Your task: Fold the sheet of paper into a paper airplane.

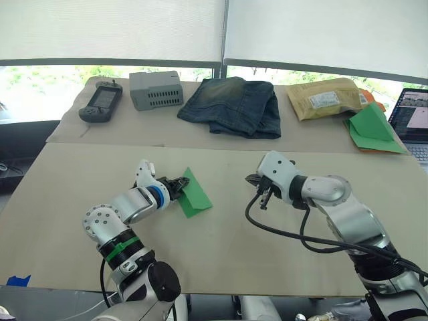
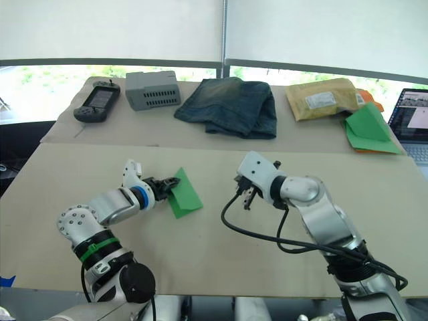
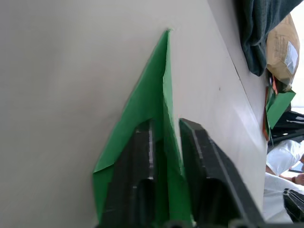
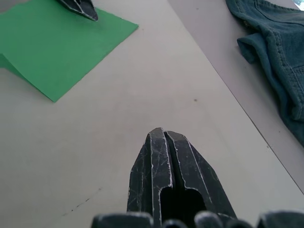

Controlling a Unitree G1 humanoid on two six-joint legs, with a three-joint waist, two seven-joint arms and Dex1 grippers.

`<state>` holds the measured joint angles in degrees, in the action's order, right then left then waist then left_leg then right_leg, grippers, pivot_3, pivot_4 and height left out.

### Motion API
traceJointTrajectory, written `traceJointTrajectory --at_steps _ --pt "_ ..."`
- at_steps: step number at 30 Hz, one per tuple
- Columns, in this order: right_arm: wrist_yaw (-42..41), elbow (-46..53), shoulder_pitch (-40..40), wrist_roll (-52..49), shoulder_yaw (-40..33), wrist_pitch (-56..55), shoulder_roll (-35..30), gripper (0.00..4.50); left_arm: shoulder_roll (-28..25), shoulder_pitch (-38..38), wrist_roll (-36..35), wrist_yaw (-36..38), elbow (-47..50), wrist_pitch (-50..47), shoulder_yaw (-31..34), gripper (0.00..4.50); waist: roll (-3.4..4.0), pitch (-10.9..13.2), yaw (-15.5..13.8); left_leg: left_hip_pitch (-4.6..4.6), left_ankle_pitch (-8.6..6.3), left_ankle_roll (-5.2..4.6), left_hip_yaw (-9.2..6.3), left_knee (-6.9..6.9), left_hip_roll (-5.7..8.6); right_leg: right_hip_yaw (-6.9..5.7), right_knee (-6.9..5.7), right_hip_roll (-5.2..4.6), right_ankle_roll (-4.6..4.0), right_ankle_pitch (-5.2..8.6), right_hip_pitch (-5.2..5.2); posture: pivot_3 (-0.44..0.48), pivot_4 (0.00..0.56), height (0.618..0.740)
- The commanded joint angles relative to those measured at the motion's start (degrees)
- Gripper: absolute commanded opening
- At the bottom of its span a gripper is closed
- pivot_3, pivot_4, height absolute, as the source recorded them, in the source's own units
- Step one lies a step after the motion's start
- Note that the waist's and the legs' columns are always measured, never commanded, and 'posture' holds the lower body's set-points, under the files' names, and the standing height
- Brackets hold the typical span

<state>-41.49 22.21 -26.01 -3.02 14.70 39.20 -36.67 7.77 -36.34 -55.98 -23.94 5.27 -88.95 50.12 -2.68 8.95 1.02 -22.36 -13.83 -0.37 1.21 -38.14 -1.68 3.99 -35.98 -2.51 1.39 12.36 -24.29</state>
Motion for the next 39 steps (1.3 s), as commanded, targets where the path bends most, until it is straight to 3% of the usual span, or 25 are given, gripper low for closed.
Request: traceJointTrajectory --at_steps 1,7,11,16,19,22,26,31,34,39 --pt "-0.10 1.48 -1.43 -0.37 -1.22 -0.67 0.15 0.00 8.10 -3.54 -6.53 -0.46 0.26 -1.07 0.30 2.50 0.00 0.00 -0.04 0.00 0.00 0.00 0.00 0.00 0.00 0.00 0.00 0.00 0.00 0.00 0.00 0.000 0.150 0.740" --pt "-1.74 3.67 0.11 -4.18 -1.75 -0.31 1.98 0.00 -8.06 1.13 -20.64 5.79 -0.07 -3.55 -6.02 4.46 -0.04 0.02 0.13 -0.01 0.01 0.01 -0.01 0.00 0.01 -0.01 0.00 0.00 0.00 0.00 -0.01 0.000 0.150 0.740" --pt "-1.79 5.42 2.74 -6.87 -0.62 -2.95 5.81 0.00 -25.32 5.03 -23.79 18.02 0.97 -3.55 -14.83 4.46 -0.04 0.03 1.73 0.09 0.04 0.10 -0.06 0.13 -0.09 0.00 -0.16 0.14 -0.06 0.04 -0.09 0.000 0.150 0.740" --pt "-2.21 5.81 5.61 -5.87 3.05 -4.11 6.96 1.55 -43.43 9.99 -15.06 36.57 5.11 2.05 -25.99 4.50 -0.04 0.05 1.41 0.09 0.28 0.55 -0.14 0.25 -0.05 -0.10 -0.17 0.08 -0.14 0.08 -0.11 0.000 0.150 0.740" --pt "-1.61 5.74 5.67 -5.45 3.96 -4.25 7.45 2.64 -49.21 12.15 -10.94 46.12 5.55 8.53 -29.33 4.50 -0.05 0.06 1.13 0.07 0.32 0.60 -0.11 0.25 -0.02 -0.10 -0.09 0.03 -0.11 0.11 -0.09 0.000 0.150 0.740" --pt "1.78 3.46 5.36 -4.49 6.28 -3.73 11.89 3.63 -57.60 16.78 -0.90 59.53 9.72 21.15 -36.09 4.50 -0.10 0.07 1.26 0.06 0.32 0.61 -0.08 0.25 -0.09 -0.11 -0.06 0.06 -0.30 0.26 -0.12 0.000 0.150 0.740" --pt "5.13 0.62 5.53 -3.05 8.78 -2.77 16.83 3.63 -63.53 21.72 9.95 69.74 11.13 35.15 -42.02 4.50 -0.07 0.08 1.45 0.03 0.31 0.61 -0.02 0.46 -0.19 -0.11 -0.15 0.11 -0.56 0.22 -0.33 0.000 0.150 0.740" --pt "10.10 -4.67 4.30 -0.97 9.01 -3.28 22.02 3.63 -64.38 23.96 14.99 72.71 9.67 39.65 -42.96 4.50 -0.08 0.08 1.28 -0.59 0.32 0.60 -0.02 0.37 -0.19 -0.14 -0.23 0.09 -0.47 0.18 -0.89 0.000 0.150 0.740" --pt "11.49 -6.84 3.23 0.17 8.57 -4.10 23.17 2.80 -63.24 24.07 16.29 72.49 9.54 39.99 -42.82 4.50 -0.08 0.08 1.37 -0.70 0.32 0.59 -0.02 0.32 -0.18 -0.13 -0.20 0.08 -0.40 0.14 -0.95 0.000 0.150 0.740" --pt "10.14 -6.92 2.49 0.40 8.52 -5.49 21.95 1.04 -62.00 24.47 17.29 72.61 9.74 40.48 -42.58 4.50 -0.08 0.08 1.37 -0.72 0.32 0.58 -0.05 0.32 -0.19 -0.17 -0.20 0.09 -0.38 0.15 -0.95 0.000 0.150 0.740"
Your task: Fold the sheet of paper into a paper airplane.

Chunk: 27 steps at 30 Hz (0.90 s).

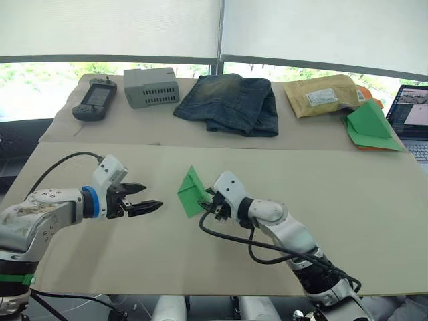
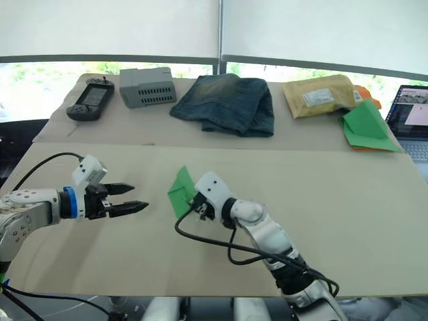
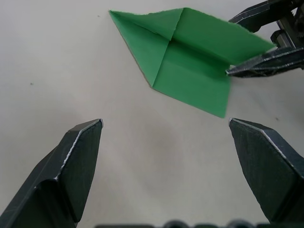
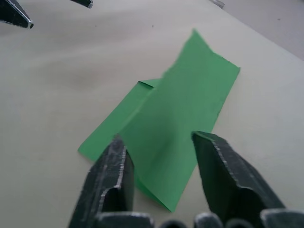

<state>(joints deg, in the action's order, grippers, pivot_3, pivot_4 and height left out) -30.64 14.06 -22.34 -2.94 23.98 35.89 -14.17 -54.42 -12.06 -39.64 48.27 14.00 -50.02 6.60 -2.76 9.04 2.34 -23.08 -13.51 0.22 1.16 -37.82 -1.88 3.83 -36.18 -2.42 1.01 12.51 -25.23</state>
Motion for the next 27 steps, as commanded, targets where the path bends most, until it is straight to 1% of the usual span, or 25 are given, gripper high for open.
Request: traceJointTrajectory --at_steps 1,3,6,9,12,15,18,20,23,27 --pt "-1.06 1.11 -1.31 0.27 -0.89 -2.60 -0.88 0.72 0.57 0.19 1.12 0.28 0.83 1.60 1.06 4.50 0.00 0.00 0.07 0.00 0.00 0.00 -0.01 0.00 0.00 0.00 0.00 0.00 0.00 0.00 0.00 0.000 0.150 0.740" --pt "-2.82 0.97 -1.81 -0.24 -0.90 -3.29 -1.96 0.03 1.09 0.17 1.41 0.53 0.65 2.13 1.32 4.50 0.00 0.00 0.11 0.01 0.00 0.00 0.00 0.00 0.00 0.00 -0.02 0.00 0.00 0.00 0.00 0.000 0.150 0.740" --pt "-9.06 -0.41 -3.90 0.59 -0.53 -10.45 -7.57 0.03 1.26 0.63 1.49 2.57 1.27 3.67 1.37 4.50 0.00 0.00 0.13 0.04 0.01 -0.01 0.01 -0.02 0.01 0.00 -0.03 0.00 0.01 -0.01 0.02 0.000 0.150 0.740" --pt "-17.41 -3.18 -6.54 0.74 -0.35 -20.38 -13.88 0.03 1.28 1.82 1.82 4.78 2.82 5.67 0.61 4.50 0.00 0.00 0.12 0.08 0.01 -0.01 0.03 -0.02 0.01 0.01 -0.02 0.00 0.02 0.00 0.06 0.000 0.150 0.740" --pt "-25.93 -9.57 -9.65 0.89 -0.18 -32.93 -19.02 0.03 1.63 2.72 3.46 6.50 3.62 8.54 -1.19 4.50 0.00 0.00 0.13 0.10 0.01 -0.01 0.04 -0.02 0.01 0.01 -0.01 0.01 0.04 0.01 0.08 0.000 0.150 0.740" --pt "-31.75 -17.75 -13.00 1.56 -0.08 -44.79 -21.19 0.03 2.13 3.42 4.86 8.11 3.97 11.26 -2.46 4.50 -0.01 0.00 0.21 0.14 0.00 -0.01 0.05 -0.02 0.00 0.02 -0.01 0.02 0.02 0.00 0.12 0.000 0.150 0.740" --pt "-34.68 -27.68 -16.81 5.39 1.10 -59.16 -22.58 0.03 3.09 3.42 6.39 8.95 4.10 14.02 -3.56 4.50 -0.02 0.01 0.22 0.16 0.01 -0.02 0.07 -0.02 -0.01 0.03 -0.03 0.03 0.00 -0.02 0.12 0.000 0.150 0.740" --pt "-35.56 -33.20 -18.64 6.97 1.47 -65.56 -22.66 0.03 4.24 2.95 6.32 9.11 3.99 14.79 -3.63 4.50 -0.01 0.01 0.16 0.18 0.01 -0.02 0.09 -0.03 -0.01 0.04 -0.04 0.03 0.00 -0.03 0.13 0.000 0.150 0.740" --pt "-36.00 -37.82 -19.66 7.86 1.45 -71.79 -22.48 0.03 5.93 1.80 6.09 9.18 3.53 15.22 -3.68 4.50 -0.02 0.01 0.06 0.19 0.01 -0.02 0.09 -0.03 -0.01 0.05 -0.05 0.02 -0.02 -0.03 0.16 0.000 0.150 0.740" --pt "-36.01 -40.62 -19.40 8.12 1.19 -77.02 -22.38 0.03 6.89 0.62 6.70 10.03 2.84 15.52 -4.77 4.50 -0.02 0.01 0.07 0.18 0.01 -0.02 0.08 -0.03 0.00 0.07 -0.05 0.00 -0.03 -0.04 0.16 0.000 0.150 0.740"
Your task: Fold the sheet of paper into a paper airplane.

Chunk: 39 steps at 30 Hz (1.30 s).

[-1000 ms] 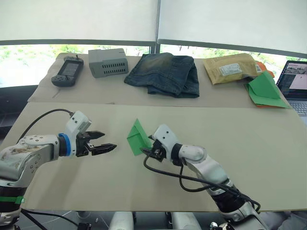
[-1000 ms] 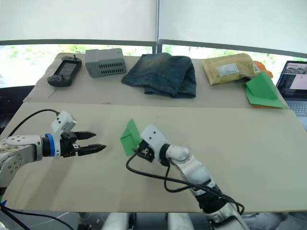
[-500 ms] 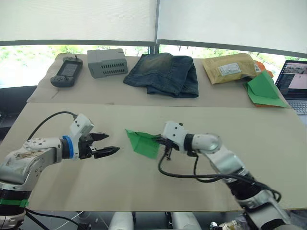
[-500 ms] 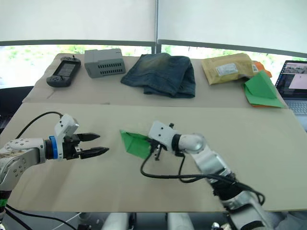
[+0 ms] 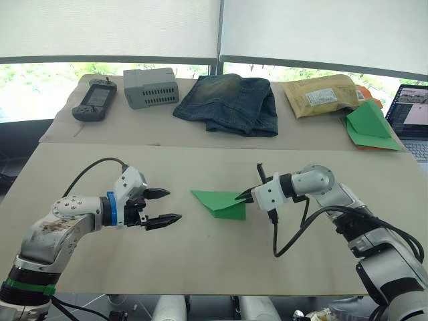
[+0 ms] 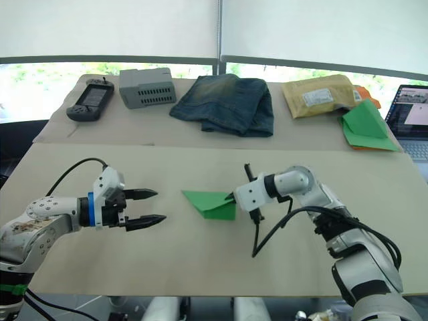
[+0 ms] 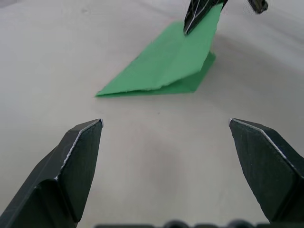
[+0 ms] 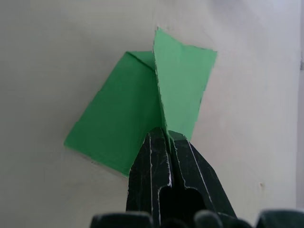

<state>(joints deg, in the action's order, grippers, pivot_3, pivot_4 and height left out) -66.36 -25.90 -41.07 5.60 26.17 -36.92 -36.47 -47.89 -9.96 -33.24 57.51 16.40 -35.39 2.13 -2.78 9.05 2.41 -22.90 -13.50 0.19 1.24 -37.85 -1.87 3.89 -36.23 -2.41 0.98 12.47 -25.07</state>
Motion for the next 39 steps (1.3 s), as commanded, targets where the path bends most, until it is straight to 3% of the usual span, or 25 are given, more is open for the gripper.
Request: traceJointTrajectory --at_steps 1,7,14,23,34,39 --pt "0.07 -1.34 -0.67 -0.08 -1.06 -5.34 -0.04 0.01 0.73 -2.07 0.57 0.92 0.04 1.10 -0.77 4.25 0.00 0.00 0.00 0.01 0.00 0.00 0.00 0.00 0.00 0.01 -0.01 0.00 0.00 -0.01 0.00 0.000 0.150 0.740" --pt "2.74 -4.88 -1.19 2.78 -1.23 -9.95 0.01 0.00 4.26 -7.63 2.86 2.04 -4.15 2.50 -4.57 2.31 0.00 0.00 -0.04 0.09 0.02 -0.03 0.01 -0.05 0.02 0.03 -0.17 0.00 -0.01 -0.02 0.04 0.000 0.150 0.740" --pt "5.35 -7.08 -1.21 5.52 -0.77 -13.22 0.31 0.00 12.63 -15.34 9.84 1.74 -13.58 8.31 -11.50 0.02 0.00 0.00 -0.04 0.13 0.02 -0.03 0.01 -0.33 0.07 0.08 -0.52 0.00 -0.01 -0.01 0.05 0.000 0.150 0.740" --pt "8.23 -6.83 -1.14 7.82 -0.69 -13.32 1.34 0.00 18.30 -18.52 19.52 3.42 -23.15 14.70 -20.62 0.02 0.00 0.00 0.22 0.14 0.02 -0.04 0.00 -0.39 0.06 0.12 -0.60 0.02 -0.01 -0.01 0.06 0.000 0.150 0.740" --pt "10.34 -3.93 0.20 8.06 -2.49 -10.45 -0.81 0.00 20.81 -16.85 23.19 1.68 -27.74 16.71 -21.06 0.02 0.01 0.00 -0.13 0.61 0.01 -0.06 -0.01 -0.41 0.07 0.09 -0.55 0.00 0.00 0.00 0.60 0.000 0.150 0.740" --pt "7.56 5.66 3.87 2.00 -5.01 -3.79 -4.57 1.55 22.72 -16.88 22.61 0.20 -28.72 15.25 -19.47 0.00 0.02 -0.01 -0.53 0.82 -0.01 -0.09 -0.02 -0.42 0.12 0.09 -0.50 -0.05 0.06 0.05 0.86 0.000 0.150 0.740"
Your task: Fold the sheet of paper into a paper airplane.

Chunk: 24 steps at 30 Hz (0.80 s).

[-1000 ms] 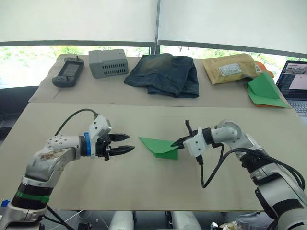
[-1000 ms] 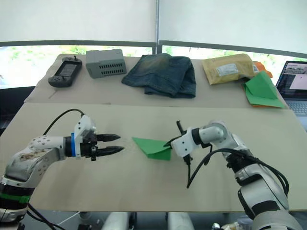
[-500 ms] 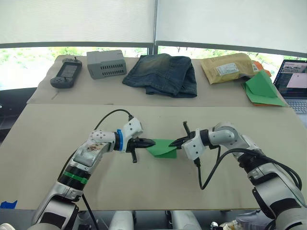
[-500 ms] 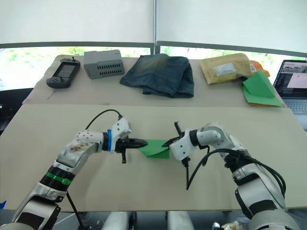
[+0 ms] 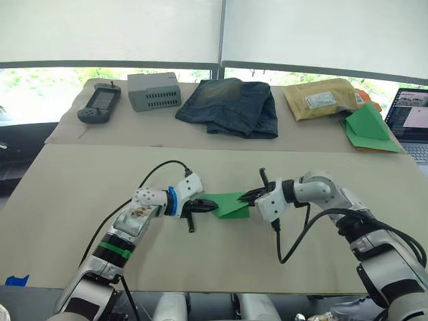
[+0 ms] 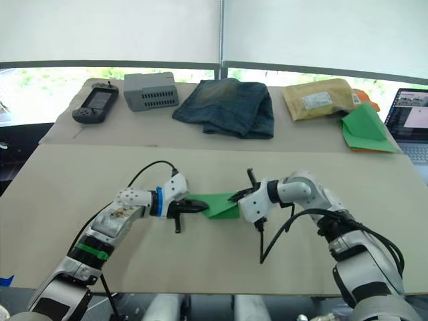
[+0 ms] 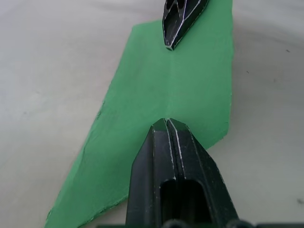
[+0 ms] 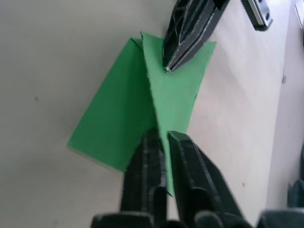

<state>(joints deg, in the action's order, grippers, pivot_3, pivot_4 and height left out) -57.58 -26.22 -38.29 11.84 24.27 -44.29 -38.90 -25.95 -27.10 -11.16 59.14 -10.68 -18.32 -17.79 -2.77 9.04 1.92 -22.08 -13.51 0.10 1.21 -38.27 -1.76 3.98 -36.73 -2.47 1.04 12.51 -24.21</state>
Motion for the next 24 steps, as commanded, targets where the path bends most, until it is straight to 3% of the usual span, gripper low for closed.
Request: traceJointTrajectory --at_steps 1,5,8,13,18,24 --pt "-1.52 8.23 1.96 -5.11 -3.94 5.30 -3.06 1.91 1.08 0.03 0.72 -1.64 -2.14 -1.86 0.66 0.00 0.01 -0.01 -0.11 0.00 0.00 0.00 0.00 0.00 0.00 0.00 -0.01 0.00 0.00 0.00 0.01 0.000 0.150 0.740" --pt "-0.98 15.44 4.47 -6.97 -7.35 11.46 -5.43 3.32 2.31 -0.32 0.62 -1.98 -3.01 -2.66 1.66 0.00 0.02 -0.01 -0.11 0.06 0.00 0.00 0.00 0.00 -0.01 0.00 -0.04 0.01 0.02 0.01 0.03 0.000 0.150 0.740" --pt "-1.81 22.26 6.52 -13.06 -10.65 22.37 -5.58 4.39 2.82 -0.26 0.46 -2.06 -2.87 -3.17 2.22 0.00 0.02 -0.01 -0.14 0.06 0.00 0.00 0.00 0.00 -0.02 0.00 -0.04 0.04 0.09 0.06 0.03 0.000 0.150 0.740" --pt "-0.16 32.21 8.02 -21.11 -14.02 40.65 -3.29 4.46 2.75 0.11 0.90 -2.16 -2.48 -3.25 2.29 0.00 0.02 -0.01 -0.33 0.03 0.00 0.00 -0.02 0.00 -0.02 0.00 -0.03 0.04 0.07 0.04 0.02 0.000 0.150 0.740" --pt "4.52 30.63 7.97 -11.68 -7.21 48.40 2.66 2.92 1.82 0.69 0.69 -2.27 -1.58 -3.75 3.14 0.00 0.03 -0.02 -0.28 0.04 0.00 0.00 -0.01 0.00 -0.04 -0.02 -0.04 0.07 0.17 0.12 0.00 0.000 0.150 0.740" --pt "8.30 27.20 8.97 -8.17 -4.05 57.82 8.75 0.87 0.53 0.96 1.06 -2.99 -1.25 -4.00 4.41 0.00 0.03 -0.02 -0.02 -0.02 0.00 0.00 -0.02 0.00 -0.05 -0.02 -0.05 0.10 0.11 0.09 -0.06 0.000 0.150 0.740"
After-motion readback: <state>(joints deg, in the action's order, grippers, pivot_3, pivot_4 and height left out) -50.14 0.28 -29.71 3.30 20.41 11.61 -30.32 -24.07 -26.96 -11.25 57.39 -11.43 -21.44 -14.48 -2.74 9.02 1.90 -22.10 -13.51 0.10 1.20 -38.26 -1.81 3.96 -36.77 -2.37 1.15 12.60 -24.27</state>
